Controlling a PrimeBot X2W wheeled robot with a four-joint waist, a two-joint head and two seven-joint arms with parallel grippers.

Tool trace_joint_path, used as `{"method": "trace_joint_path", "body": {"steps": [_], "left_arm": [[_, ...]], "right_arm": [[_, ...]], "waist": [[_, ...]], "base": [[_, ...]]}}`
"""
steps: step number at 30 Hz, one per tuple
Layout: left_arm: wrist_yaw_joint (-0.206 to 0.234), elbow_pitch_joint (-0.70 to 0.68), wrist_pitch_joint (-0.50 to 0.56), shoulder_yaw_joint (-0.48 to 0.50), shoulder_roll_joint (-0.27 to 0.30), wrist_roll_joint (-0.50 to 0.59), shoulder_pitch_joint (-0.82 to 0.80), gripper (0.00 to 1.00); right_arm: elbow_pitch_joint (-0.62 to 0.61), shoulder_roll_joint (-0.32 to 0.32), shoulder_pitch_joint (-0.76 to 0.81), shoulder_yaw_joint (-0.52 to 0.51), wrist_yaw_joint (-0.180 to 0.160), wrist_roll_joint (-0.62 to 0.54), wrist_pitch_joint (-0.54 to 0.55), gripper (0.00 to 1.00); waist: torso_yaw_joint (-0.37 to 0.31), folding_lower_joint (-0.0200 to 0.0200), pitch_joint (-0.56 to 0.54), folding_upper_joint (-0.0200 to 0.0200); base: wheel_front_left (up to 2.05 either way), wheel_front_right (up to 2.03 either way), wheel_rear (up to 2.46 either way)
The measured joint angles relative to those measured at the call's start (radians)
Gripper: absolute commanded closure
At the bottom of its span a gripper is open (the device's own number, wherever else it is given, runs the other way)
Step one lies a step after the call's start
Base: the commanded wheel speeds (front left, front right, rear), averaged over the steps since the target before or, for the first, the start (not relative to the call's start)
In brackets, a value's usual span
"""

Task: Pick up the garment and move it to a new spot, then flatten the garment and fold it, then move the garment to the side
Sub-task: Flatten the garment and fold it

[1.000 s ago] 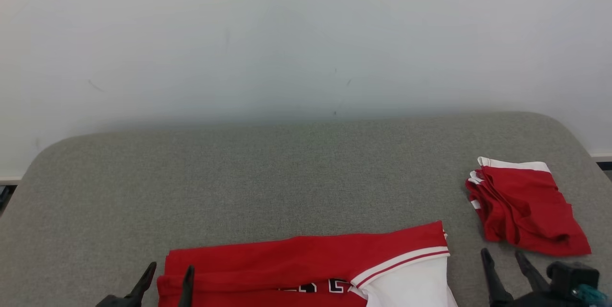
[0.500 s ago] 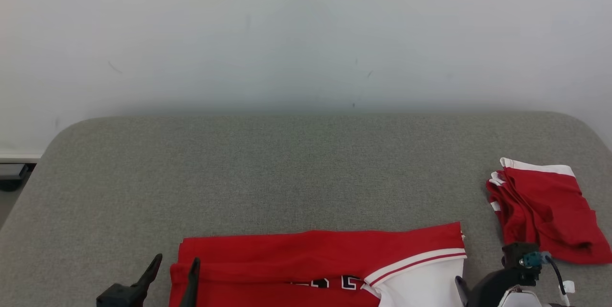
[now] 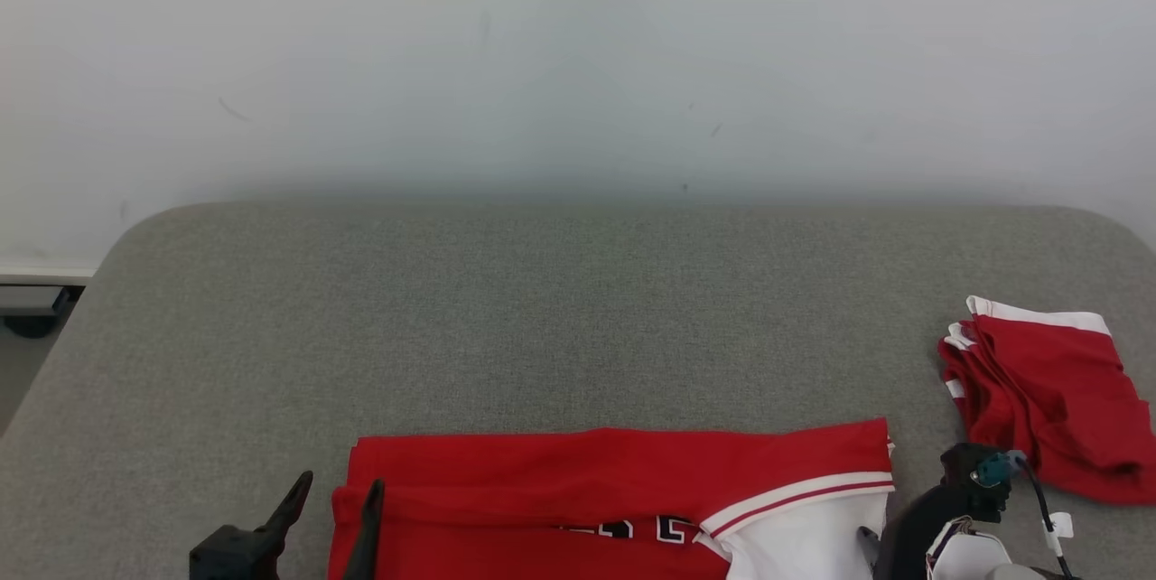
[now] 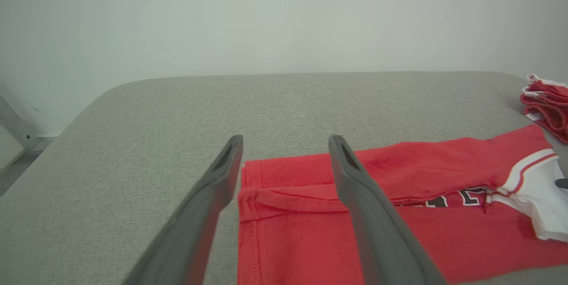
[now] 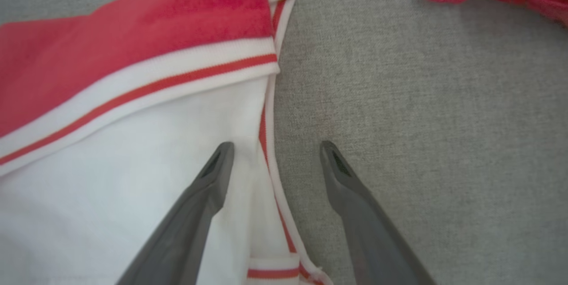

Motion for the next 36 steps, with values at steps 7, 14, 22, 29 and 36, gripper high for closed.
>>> {"method": "trace_joint_path", "body": {"steps": [7,14,22,29,36], "left_arm": [[0.000,0.001,0.001,0.002,0.001,0.000,0.000,0.00],[0.000,0.003,0.009,0.001,0.000,0.000,-0.001,0.00],[0.000,0.008,0.009,0.002,0.001,0.000,-0.004,0.00],[0.000,0.010,0.009,0.006,0.002,-0.003,-0.004,0.00],[0.000,0.012,0.009,0.011,0.003,-0.009,0.000,0.00]], "right_arm": [[0.051,0.034,-0.050,-0.005,0.000,0.018,0.007,0.00],[0.103,0.035,-0.085,-0.022,-0.005,0.019,0.007,0.53],[0.130,0.035,-0.093,-0.043,-0.004,0.036,0.007,1.00],[0.112,0.008,-0.094,-0.074,-0.004,0.049,0.000,1.00],[0.022,-0.052,-0.104,-0.133,-0.005,0.053,-0.034,1.00]], "waist": [[0.007,0.0000,0.007,0.0000],[0.016,-0.0001,0.012,0.0000],[0.020,-0.0002,0.015,0.0000],[0.012,-0.0002,0.010,0.0001],[-0.010,-0.0001,-0.001,0.0001]], "base": [[0.00,0.00,0.00],[0.00,0.00,0.00],[0.00,0.00,0.00],[0.00,0.00,0.00],[0.00,0.00,0.00]]}}
